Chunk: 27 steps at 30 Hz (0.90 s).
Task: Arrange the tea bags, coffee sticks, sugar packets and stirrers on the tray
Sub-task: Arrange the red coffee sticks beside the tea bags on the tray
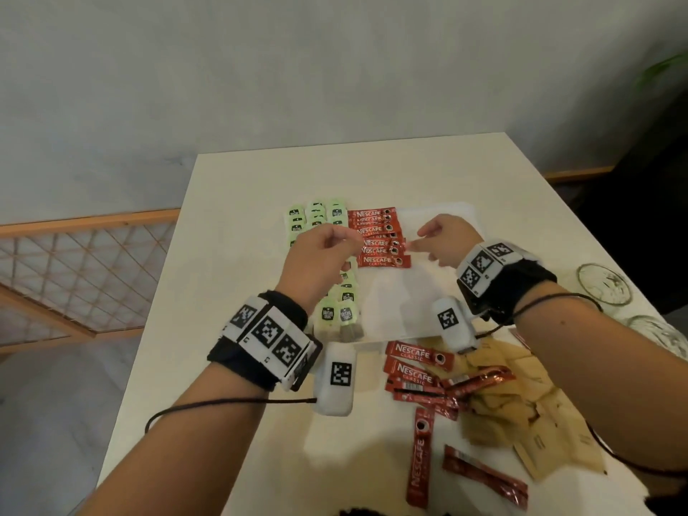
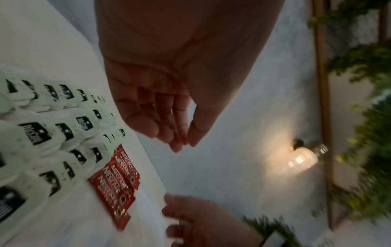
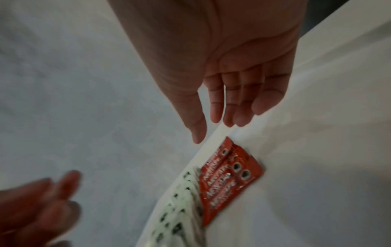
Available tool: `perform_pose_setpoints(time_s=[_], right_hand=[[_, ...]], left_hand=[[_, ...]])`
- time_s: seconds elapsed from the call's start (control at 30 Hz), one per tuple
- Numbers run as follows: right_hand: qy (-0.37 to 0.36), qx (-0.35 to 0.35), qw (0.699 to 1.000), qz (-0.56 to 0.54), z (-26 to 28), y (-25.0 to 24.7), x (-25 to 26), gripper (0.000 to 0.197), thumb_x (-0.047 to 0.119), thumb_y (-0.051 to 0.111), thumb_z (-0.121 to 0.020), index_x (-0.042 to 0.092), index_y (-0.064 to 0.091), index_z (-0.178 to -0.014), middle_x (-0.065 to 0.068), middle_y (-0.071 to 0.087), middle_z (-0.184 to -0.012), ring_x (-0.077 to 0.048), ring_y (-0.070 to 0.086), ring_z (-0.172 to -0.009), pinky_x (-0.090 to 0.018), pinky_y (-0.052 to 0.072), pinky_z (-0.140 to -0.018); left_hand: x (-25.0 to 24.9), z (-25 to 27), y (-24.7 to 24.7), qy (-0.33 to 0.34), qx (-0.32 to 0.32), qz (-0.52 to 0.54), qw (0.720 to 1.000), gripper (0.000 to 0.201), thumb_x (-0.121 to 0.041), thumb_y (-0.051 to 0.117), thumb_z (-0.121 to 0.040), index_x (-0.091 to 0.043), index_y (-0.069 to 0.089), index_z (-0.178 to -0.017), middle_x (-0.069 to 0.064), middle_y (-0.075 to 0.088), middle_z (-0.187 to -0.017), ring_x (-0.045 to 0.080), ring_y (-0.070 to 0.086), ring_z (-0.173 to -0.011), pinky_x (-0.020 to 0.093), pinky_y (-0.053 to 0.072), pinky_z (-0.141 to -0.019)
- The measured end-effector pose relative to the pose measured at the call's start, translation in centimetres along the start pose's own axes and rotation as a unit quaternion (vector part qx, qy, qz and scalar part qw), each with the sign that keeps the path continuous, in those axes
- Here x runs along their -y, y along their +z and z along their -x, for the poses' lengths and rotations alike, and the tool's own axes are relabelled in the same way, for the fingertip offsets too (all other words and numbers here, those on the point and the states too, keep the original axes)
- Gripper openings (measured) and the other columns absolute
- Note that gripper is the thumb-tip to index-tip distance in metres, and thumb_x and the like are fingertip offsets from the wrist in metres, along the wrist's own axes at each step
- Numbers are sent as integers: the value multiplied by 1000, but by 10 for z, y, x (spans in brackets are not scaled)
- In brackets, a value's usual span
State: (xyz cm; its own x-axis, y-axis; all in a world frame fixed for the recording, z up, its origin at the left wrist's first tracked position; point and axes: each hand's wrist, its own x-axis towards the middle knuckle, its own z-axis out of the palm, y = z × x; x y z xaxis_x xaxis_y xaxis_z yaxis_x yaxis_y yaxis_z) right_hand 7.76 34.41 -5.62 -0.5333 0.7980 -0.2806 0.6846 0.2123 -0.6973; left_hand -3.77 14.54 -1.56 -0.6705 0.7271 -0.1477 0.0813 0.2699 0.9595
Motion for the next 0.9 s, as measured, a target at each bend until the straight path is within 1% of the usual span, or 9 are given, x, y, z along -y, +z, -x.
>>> perform_pose_setpoints(time_s=[0.1, 0.2, 0.37, 0.47, 0.57, 0.63, 0.7, 0.83, 0.9], right_hand=[[-51, 24, 998, -30, 45, -17, 0, 32, 32, 79, -78, 14, 63, -100, -3, 65, -88, -14, 61, -70, -30, 51, -65], [-71, 72, 995, -10, 93, -23, -19, 24, 29, 78, -79, 15, 66, -96, -3, 67, -86, -14, 61, -67, -27, 50, -61], [-63, 119, 991, 23, 153, -25, -65, 15, 23, 80, -77, 17, 71, -87, -3, 72, -81, -14, 65, -63, -26, 54, -60], [-49, 169, 984, 26, 180, -22, -85, 8, 16, 79, -78, 14, 73, -83, -5, 73, -73, -12, 65, -58, -25, 55, -58], [-45, 205, 975, 66, 201, -18, -99, 9, 20, 80, -77, 15, 74, -81, -2, 73, -71, -9, 67, -58, -23, 55, -58], [-49, 211, 973, 85, 210, -15, -106, 12, 22, 81, -75, 15, 74, -81, 1, 73, -70, -6, 67, -57, -19, 54, -56], [-62, 206, 971, 106, 216, -12, -112, 17, 25, 85, -70, 19, 74, -81, 6, 73, -70, -4, 67, -58, -18, 52, -55], [-87, 182, 967, 157, 224, -6, -120, 32, 38, 89, -61, 25, 71, -85, 12, 67, -72, 0, 61, -66, -14, 47, -60], [-105, 171, 960, 196, 226, -2, -120, 37, 41, 89, -60, 27, 69, -87, 14, 65, -74, 1, 59, -67, -15, 46, -62]], left_hand=[[3, 29, 19, 10, 134, -120, 984, 14, -30, 64, -92, -18, 68, -97, -1, 72, -85, 11, 60, -71, 29, 51, -60], [19, 60, 40, 1, 270, -255, 928, 23, -37, 67, -90, -14, 70, -95, 2, 73, -83, 10, 61, -69, 29, 53, -62], [44, 93, 63, -38, 389, -397, 831, 34, -48, 64, -89, -16, 65, -79, -3, 69, -75, 13, 58, -65, 23, 47, -59], [52, 108, 72, -24, 378, -520, 766, 54, -68, 57, -83, -17, 62, -66, -4, 67, -70, 14, 60, -67, 30, 51, -69], [53, 120, 80, 27, 312, -612, 726, 61, -77, 53, -79, -16, 53, -68, -5, 58, -68, 15, 57, -67, 29, 44, -63], [52, 124, 85, 44, 297, -628, 718, 57, -72, 55, -81, -17, 51, -70, -5, 54, -70, 15, 53, -68, 28, 37, -60], [51, 125, 88, 50, 292, -628, 719, 48, -63, 58, -85, -17, 52, -73, -5, 55, -72, 15, 53, -70, 28, 37, -61], [51, 124, 86, 48, 294, -617, 729, 43, -45, 61, -90, -17, 44, -62, -4, 49, -65, 13, 47, -61, 27, 36, -57], [53, 124, 84, 45, 302, -615, 727, 40, -41, 61, -91, -17, 44, -64, -4, 48, -66, 15, 48, -64, 27, 36, -56]])
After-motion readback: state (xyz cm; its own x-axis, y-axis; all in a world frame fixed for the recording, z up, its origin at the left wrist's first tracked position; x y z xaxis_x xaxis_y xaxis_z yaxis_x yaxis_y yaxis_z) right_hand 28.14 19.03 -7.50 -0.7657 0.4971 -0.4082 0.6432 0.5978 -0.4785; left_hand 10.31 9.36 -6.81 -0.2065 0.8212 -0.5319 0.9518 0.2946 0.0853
